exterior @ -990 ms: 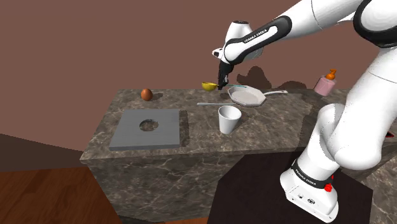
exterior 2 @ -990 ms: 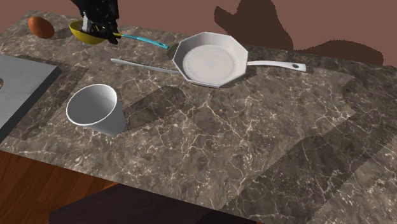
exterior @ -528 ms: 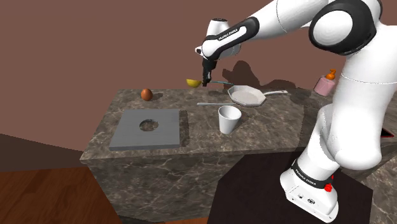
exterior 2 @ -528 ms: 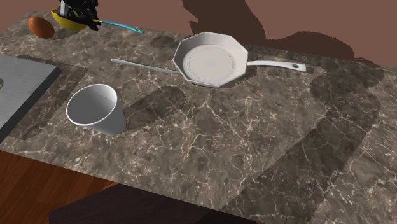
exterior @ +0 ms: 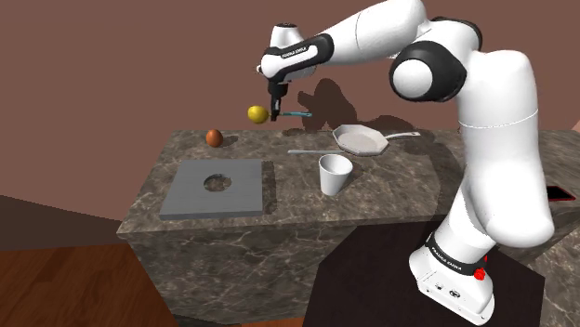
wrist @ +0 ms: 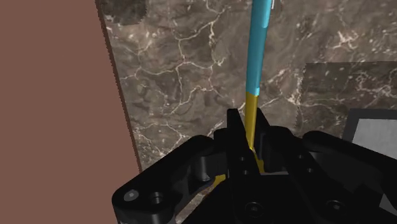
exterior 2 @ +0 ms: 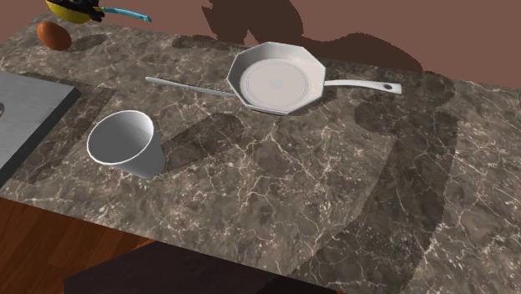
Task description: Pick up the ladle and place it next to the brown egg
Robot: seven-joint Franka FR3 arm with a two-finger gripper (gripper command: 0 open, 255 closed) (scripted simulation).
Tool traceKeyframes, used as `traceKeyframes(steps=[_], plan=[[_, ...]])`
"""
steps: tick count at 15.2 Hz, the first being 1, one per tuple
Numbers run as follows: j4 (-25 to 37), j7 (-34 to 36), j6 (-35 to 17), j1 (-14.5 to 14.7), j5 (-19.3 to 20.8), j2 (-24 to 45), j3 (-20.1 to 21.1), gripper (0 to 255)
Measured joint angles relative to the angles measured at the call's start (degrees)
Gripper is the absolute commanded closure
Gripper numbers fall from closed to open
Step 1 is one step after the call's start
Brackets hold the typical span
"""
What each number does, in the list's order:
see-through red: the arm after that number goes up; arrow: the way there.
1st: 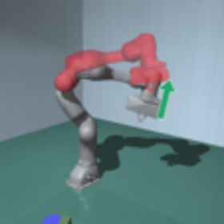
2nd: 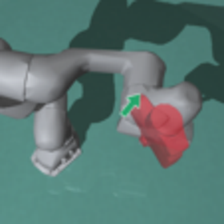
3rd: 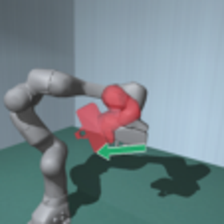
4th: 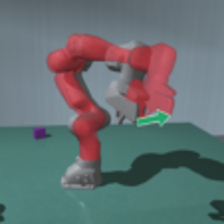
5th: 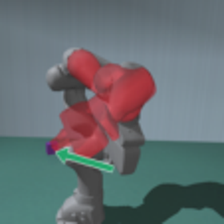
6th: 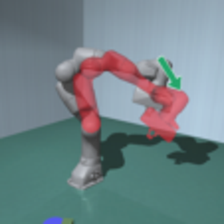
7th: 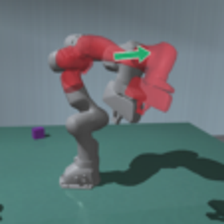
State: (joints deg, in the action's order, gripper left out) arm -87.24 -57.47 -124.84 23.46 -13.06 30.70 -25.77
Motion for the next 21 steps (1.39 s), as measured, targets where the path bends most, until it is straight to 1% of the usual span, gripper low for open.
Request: traceKeyframes(steps=[1, 4, 6, 7, 8, 9, 11, 14, 21], plan=[[3.5, 0.6, 1.4, -0.4, -0.4, 2.1, 0.4, 255], [16.7, 2.3, 6.8, -2.5, -1.7, 9.9, 1.7, 255], [28.4, 3.6, 11.3, -4.9, -2.5, 16.8, 2.7, 255], [37.3, 4.9, 14.8, -6.6, -2.9, 21.8, 3.4, 255], [42.1, 5.5, 17.0, -7.5, -3.0, 24.4, 3.8, 255], [45.0, 5.8, 17.9, -8.1, -3.2, 26.3, 4.1, 255], [44.9, 6.0, 17.3, -7.9, -3.2, 26.9, 4.2, 255], [42.2, 5.7, 14.8, -7.4, -3.3, 26.7, 4.2, 255], [38.3, 5.4, 10.2, -6.8, -3.7, 27.7, 4.4, 255]])
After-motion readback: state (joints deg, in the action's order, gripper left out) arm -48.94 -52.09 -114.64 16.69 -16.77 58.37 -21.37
